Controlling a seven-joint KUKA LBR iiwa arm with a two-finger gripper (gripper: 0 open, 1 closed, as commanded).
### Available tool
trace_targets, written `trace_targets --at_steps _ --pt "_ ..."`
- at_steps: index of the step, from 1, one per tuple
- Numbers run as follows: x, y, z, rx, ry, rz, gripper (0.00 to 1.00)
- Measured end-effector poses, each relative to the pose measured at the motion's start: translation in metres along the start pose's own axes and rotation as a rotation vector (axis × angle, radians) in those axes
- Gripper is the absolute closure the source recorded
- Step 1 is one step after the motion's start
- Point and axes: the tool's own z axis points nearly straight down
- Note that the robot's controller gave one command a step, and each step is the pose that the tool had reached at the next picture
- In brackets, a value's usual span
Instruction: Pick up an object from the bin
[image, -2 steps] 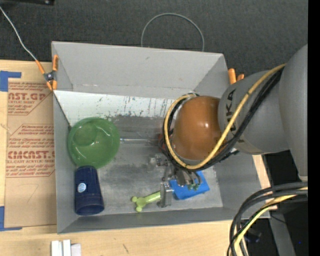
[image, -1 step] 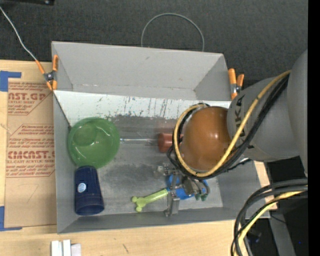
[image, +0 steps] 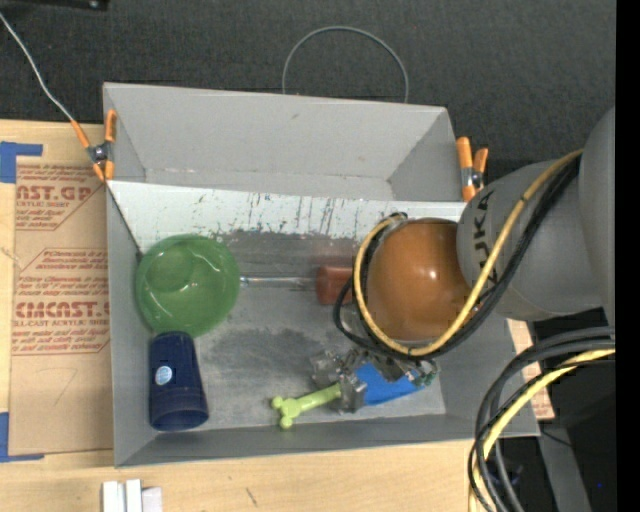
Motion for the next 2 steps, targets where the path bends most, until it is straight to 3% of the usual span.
trace_targets --at_steps 2 --pt "-0.0002 -0.0005 -0.0014 -0.001 0.001 -0.002 1.0"
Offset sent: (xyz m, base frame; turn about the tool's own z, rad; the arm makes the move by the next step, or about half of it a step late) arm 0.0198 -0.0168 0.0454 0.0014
